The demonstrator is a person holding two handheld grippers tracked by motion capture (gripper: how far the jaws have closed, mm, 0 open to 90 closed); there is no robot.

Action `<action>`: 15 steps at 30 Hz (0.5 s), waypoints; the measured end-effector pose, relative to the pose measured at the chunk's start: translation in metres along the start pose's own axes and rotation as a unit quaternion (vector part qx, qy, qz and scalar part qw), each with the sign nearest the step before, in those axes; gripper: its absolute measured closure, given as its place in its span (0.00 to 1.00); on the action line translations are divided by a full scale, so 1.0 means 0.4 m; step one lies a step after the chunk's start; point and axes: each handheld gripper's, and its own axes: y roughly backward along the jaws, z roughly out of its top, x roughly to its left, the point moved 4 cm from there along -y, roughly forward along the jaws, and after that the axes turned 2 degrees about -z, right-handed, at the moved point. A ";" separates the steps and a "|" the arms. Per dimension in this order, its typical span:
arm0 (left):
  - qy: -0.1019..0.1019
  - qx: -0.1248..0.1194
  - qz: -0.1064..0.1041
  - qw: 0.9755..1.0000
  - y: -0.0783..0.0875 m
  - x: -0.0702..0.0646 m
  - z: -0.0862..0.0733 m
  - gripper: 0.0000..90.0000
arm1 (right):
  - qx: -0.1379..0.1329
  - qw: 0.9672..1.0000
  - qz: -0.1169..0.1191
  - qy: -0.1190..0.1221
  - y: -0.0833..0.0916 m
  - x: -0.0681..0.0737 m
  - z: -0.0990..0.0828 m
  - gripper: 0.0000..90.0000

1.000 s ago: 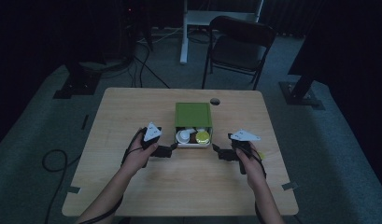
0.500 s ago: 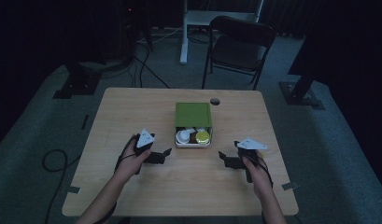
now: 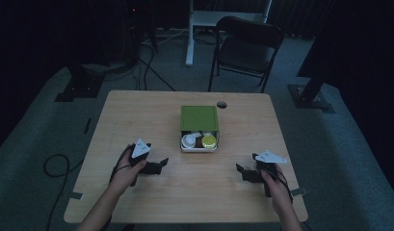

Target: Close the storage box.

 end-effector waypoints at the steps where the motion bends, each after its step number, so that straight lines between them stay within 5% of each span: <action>1: 0.001 0.001 0.002 1.000 0.004 0.004 -0.004 0.05 | 0.000 1.000 -0.003 -0.002 0.006 -0.004 -0.006 0.15; 15: 0.018 0.012 0.024 0.999 0.073 0.029 -0.052 0.05 | 0.011 1.000 -0.020 -0.016 0.082 -0.033 -0.071 0.15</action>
